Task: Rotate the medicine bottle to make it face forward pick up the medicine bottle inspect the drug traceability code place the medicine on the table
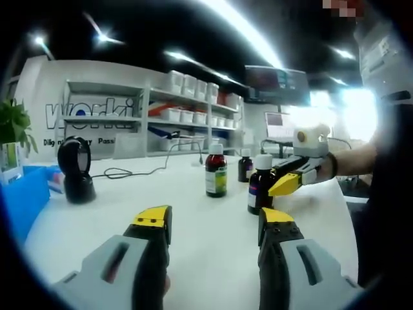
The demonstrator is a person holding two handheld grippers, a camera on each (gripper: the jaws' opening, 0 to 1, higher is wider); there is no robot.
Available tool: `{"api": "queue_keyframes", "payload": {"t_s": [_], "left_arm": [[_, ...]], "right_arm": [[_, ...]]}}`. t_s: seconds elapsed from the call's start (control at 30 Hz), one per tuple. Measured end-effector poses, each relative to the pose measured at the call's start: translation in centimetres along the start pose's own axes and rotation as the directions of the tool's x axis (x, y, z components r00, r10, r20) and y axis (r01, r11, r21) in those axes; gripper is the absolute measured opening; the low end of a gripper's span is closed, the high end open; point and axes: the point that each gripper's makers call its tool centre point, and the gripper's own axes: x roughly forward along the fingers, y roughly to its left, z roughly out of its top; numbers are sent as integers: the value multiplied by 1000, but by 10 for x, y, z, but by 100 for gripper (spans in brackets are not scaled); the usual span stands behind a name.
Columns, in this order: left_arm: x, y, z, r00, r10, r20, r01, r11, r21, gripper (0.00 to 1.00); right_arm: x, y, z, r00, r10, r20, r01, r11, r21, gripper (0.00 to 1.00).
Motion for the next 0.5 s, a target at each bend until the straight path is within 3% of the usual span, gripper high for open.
{"api": "queue_keyframes", "payload": {"t_s": [0.3, 0.5], "left_arm": [[0, 0, 0, 1000, 1, -2, -1, 1000, 1, 45], [1, 0, -1, 1000, 2, -6, -2, 1000, 6, 45]], "right_arm": [[0, 1, 0, 988, -154, 21, 154, 988, 33, 27], [0, -4, 0, 961, -276, 6, 275, 960, 46, 27]]}}
